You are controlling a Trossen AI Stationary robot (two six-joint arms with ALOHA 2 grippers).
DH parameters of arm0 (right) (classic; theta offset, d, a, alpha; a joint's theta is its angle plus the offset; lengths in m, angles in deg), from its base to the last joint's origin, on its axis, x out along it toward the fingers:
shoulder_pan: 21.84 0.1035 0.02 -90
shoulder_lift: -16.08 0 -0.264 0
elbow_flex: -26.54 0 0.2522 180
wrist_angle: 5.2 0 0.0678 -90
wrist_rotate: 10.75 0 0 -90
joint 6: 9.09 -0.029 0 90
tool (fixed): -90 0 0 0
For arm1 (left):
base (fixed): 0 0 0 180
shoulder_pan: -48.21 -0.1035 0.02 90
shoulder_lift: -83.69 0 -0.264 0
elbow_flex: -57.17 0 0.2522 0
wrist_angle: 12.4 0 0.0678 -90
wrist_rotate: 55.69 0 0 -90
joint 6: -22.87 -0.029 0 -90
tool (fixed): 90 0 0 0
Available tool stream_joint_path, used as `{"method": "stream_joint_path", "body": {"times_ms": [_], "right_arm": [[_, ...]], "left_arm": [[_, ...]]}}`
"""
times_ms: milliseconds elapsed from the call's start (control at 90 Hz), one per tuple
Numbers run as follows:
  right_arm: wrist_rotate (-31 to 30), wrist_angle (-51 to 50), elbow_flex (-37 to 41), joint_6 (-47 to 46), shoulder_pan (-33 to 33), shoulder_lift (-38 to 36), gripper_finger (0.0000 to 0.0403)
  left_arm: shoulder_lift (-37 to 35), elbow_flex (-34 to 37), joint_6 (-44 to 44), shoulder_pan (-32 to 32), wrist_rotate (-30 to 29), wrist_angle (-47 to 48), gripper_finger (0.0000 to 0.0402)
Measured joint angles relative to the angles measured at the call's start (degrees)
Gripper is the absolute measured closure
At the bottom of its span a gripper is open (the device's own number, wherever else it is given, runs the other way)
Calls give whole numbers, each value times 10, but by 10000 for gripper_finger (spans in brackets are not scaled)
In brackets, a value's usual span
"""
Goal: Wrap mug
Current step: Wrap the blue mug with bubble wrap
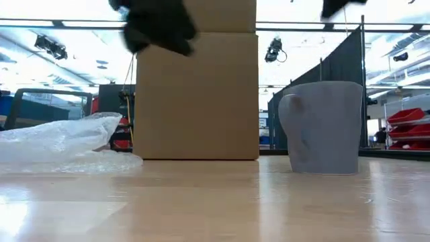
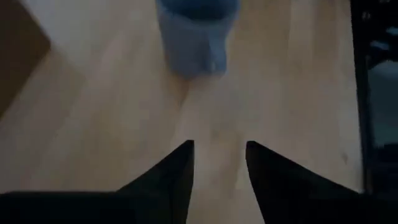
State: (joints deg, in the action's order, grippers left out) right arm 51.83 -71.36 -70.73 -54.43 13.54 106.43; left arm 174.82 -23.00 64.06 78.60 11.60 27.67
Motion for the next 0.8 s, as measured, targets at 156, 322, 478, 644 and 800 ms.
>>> {"method": "stream_joint_path", "body": {"times_ms": [156, 322, 478, 644, 800], "right_arm": [[-38, 62, 0, 82, 55, -3, 282], [-54, 115, 10, 110, 87, 11, 284], [-54, 146, 23, 130, 99, 35, 284], [-47, 147, 23, 126, 103, 59, 284], [-40, 148, 24, 131, 103, 62, 284]], "left_arm": [[0, 0, 60, 58, 24, 120, 270], [3, 0, 126, 82, 36, 179, 270], [3, 0, 134, 82, 18, 162, 271], [3, 9, 178, 80, -24, 161, 271], [3, 68, 249, 56, 17, 156, 271]]}}
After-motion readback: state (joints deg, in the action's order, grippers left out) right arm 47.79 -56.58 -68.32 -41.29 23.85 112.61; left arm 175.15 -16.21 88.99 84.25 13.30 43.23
